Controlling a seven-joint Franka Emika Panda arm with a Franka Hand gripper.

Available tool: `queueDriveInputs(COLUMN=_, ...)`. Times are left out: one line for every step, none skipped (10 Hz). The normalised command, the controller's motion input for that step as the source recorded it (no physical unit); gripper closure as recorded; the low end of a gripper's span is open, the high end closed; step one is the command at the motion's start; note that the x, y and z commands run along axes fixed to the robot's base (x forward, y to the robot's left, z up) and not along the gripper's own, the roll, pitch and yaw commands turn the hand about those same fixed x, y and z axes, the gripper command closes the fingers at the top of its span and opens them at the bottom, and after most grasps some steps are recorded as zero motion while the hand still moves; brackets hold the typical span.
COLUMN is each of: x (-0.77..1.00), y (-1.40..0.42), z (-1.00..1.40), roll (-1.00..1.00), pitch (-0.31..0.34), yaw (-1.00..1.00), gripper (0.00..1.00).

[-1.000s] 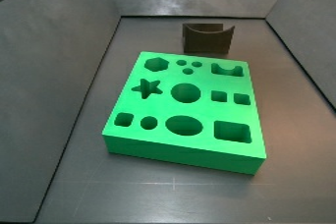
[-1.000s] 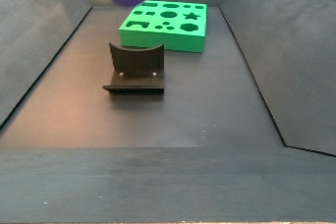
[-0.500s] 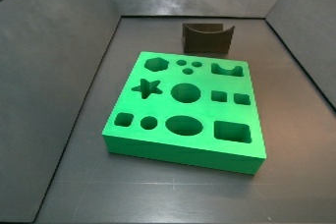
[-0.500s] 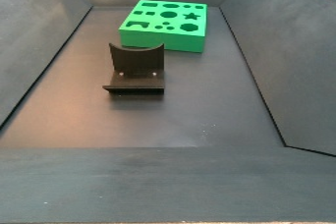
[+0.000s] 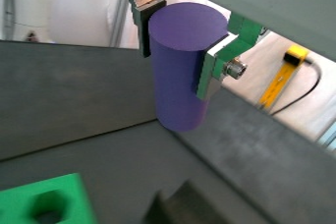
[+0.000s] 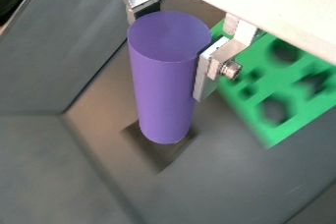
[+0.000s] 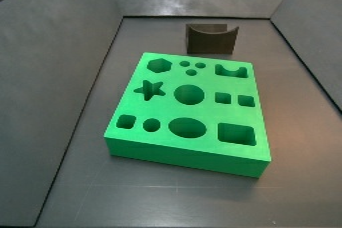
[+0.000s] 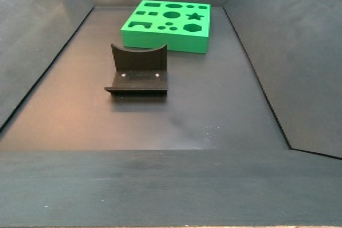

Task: Pick up the round object. Move up. Place the round object on the fixture. Regrasp the round object. Move to above the board. Insert the round object.
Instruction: Move to above the board.

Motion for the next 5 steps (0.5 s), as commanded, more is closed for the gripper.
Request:
queueDriveInputs(x=-0.52, y=-1.0, z=0.24, roll=-1.0, pitch=-0.096, yaw=-0.16, gripper=1.0)
queueDriveInputs(x=-0.55, y=-1.0, z=0.24, roll=-1.0, pitch=-0.091, yaw=-0.17, gripper=1.0)
queueDriveInputs(x=-0.57, y=-1.0, z=0.24, roll=-1.0, pitch=-0.088, yaw=-0.17, gripper=1.0)
queueDriveInputs(x=-0.39, y=-0.59, z=0.15, roll=-1.0, pitch=-0.092, yaw=-0.17, gripper=1.0)
queueDriveInputs(x=-0.28, y=-0.4, z=0.09, roll=-1.0, pitch=-0.093, yaw=-0.16, gripper=1.0)
